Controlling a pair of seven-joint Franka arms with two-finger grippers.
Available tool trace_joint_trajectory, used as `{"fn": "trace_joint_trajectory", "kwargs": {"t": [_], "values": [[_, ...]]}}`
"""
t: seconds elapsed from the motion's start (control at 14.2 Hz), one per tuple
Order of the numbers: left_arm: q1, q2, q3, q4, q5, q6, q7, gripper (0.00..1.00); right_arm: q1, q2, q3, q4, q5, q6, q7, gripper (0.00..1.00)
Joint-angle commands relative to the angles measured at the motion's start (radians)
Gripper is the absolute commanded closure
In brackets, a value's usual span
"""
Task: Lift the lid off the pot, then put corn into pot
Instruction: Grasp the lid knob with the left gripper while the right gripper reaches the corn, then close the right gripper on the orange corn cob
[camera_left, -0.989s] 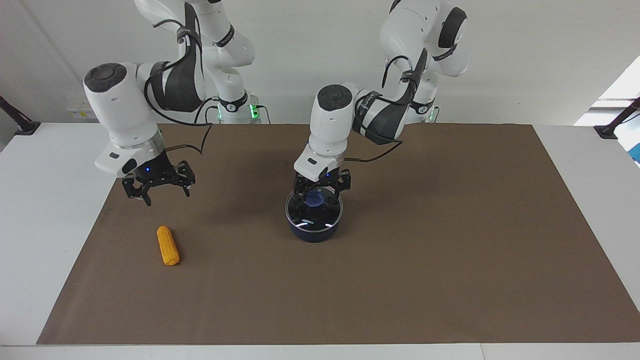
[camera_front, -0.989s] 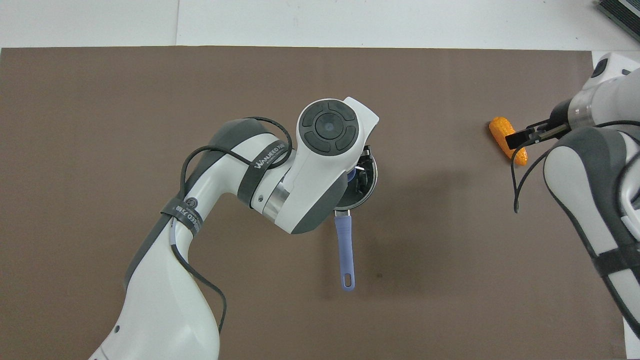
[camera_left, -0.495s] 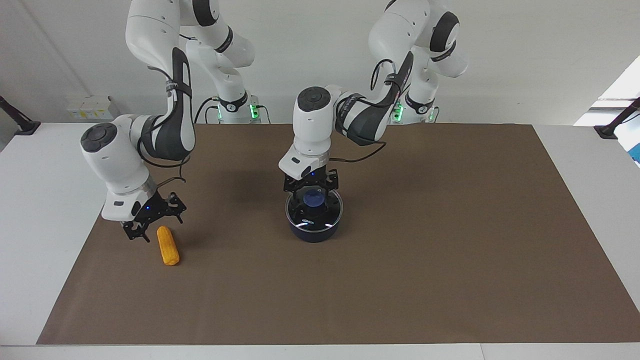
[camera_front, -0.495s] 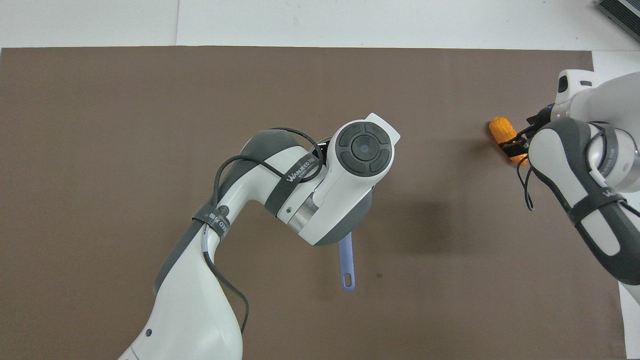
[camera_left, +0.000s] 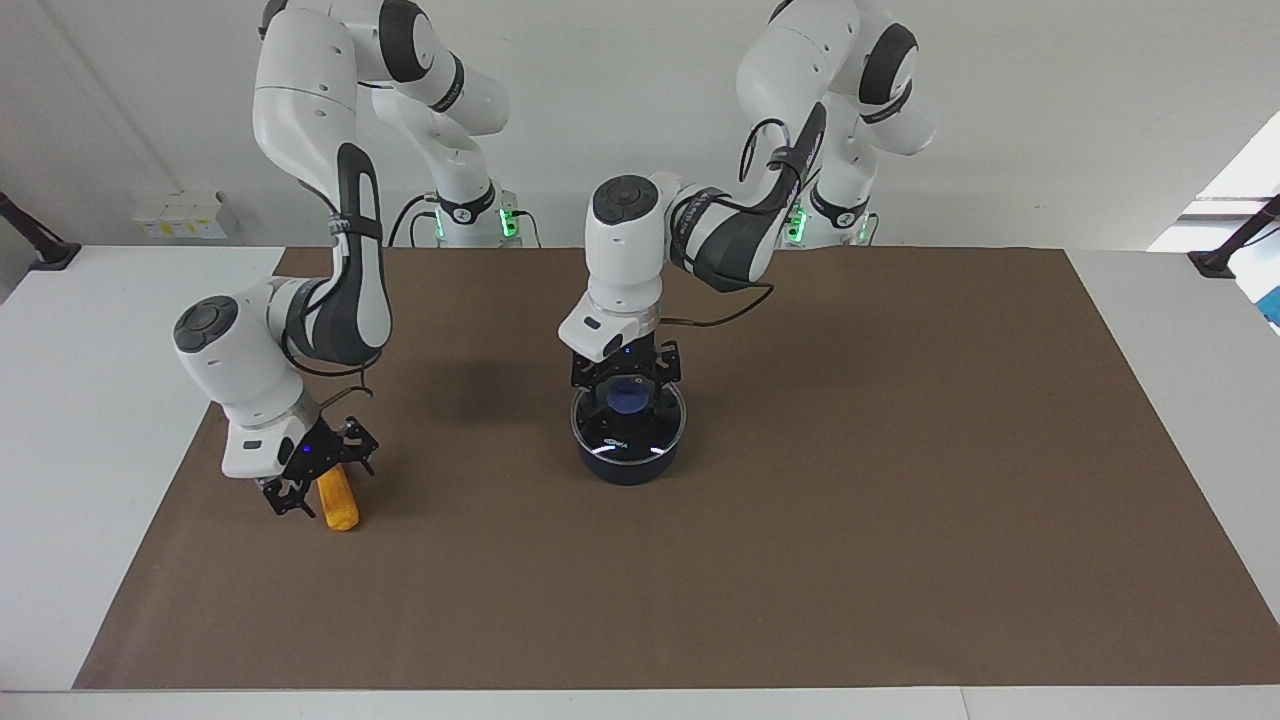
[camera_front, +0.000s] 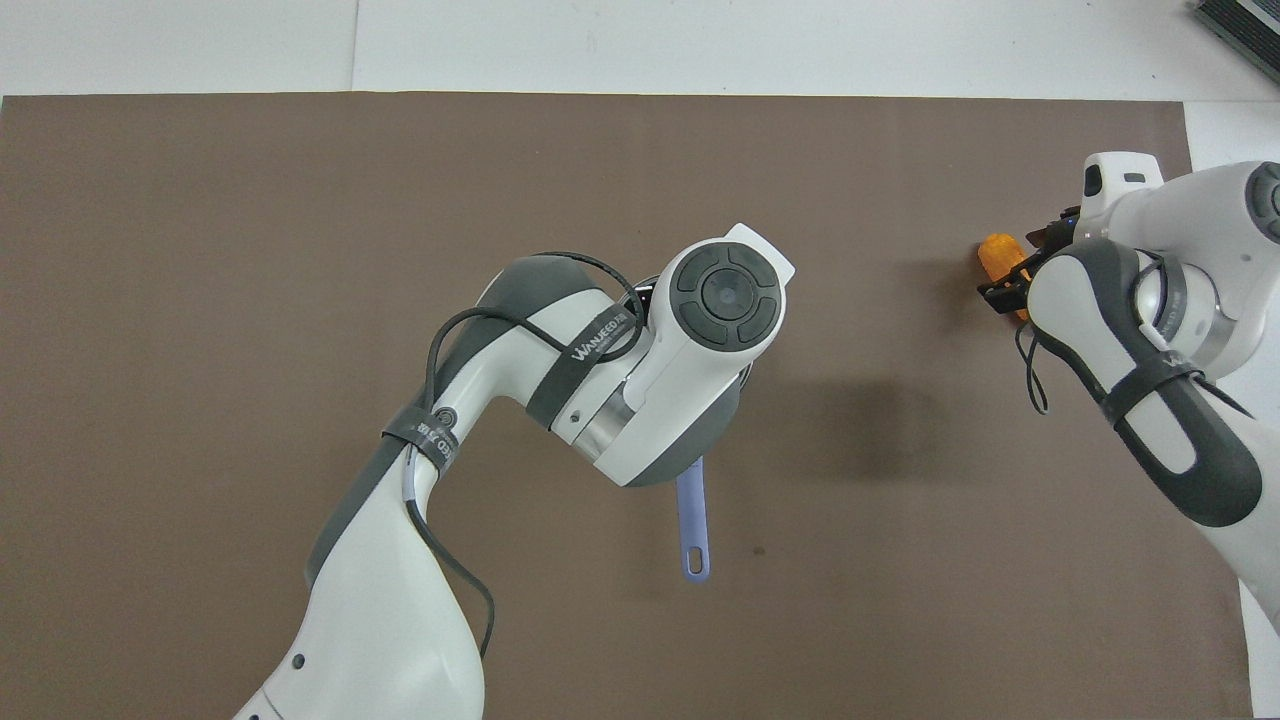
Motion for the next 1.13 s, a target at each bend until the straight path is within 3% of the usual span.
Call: {"fn": "trace_joint_trajectory", "kwargs": {"t": [0.0, 0.07, 0.14, 0.35, 0.42, 0.64, 0.71, 1.06], "values": [[-0.003, 0.004, 0.007, -0.003, 0.018, -0.003, -0.001, 0.49, -0.014, 0.030, 0.004, 0.012, 0.010, 0.018, -0.023, 0.00], [-0.004, 0.002, 0.007, -0.003, 0.012, -0.008, -0.003, 0.93, -0.011, 0.032, 0.002, 0.012, 0.010, 0.025, -0.021, 0.00], [-0.004, 0.004, 0.007, -0.001, 0.008, -0.022, -0.001, 1.00, -0.008, 0.032, 0.002, 0.010, 0.010, 0.027, -0.017, 0.00], [0.000, -0.004, 0.005, 0.003, 0.001, -0.017, -0.001, 1.00, -0.002, 0.032, -0.001, 0.003, 0.006, 0.025, -0.009, 0.00], [0.003, -0.012, 0.007, 0.007, -0.011, -0.019, 0.000, 1.00, 0.000, 0.032, -0.002, 0.000, -0.001, 0.025, -0.004, 0.10], [0.007, -0.045, 0.016, 0.008, -0.022, -0.037, 0.002, 1.00, -0.003, 0.032, -0.004, -0.001, -0.081, 0.027, 0.011, 0.53], [0.016, -0.055, 0.018, 0.008, -0.022, -0.046, 0.006, 1.00, -0.005, 0.032, -0.003, -0.001, -0.083, 0.022, 0.026, 1.00], [0.056, -0.118, 0.022, -0.001, -0.020, -0.077, 0.057, 1.00, 0.003, 0.029, -0.001, 0.012, -0.076, -0.033, 0.121, 1.00]]}}
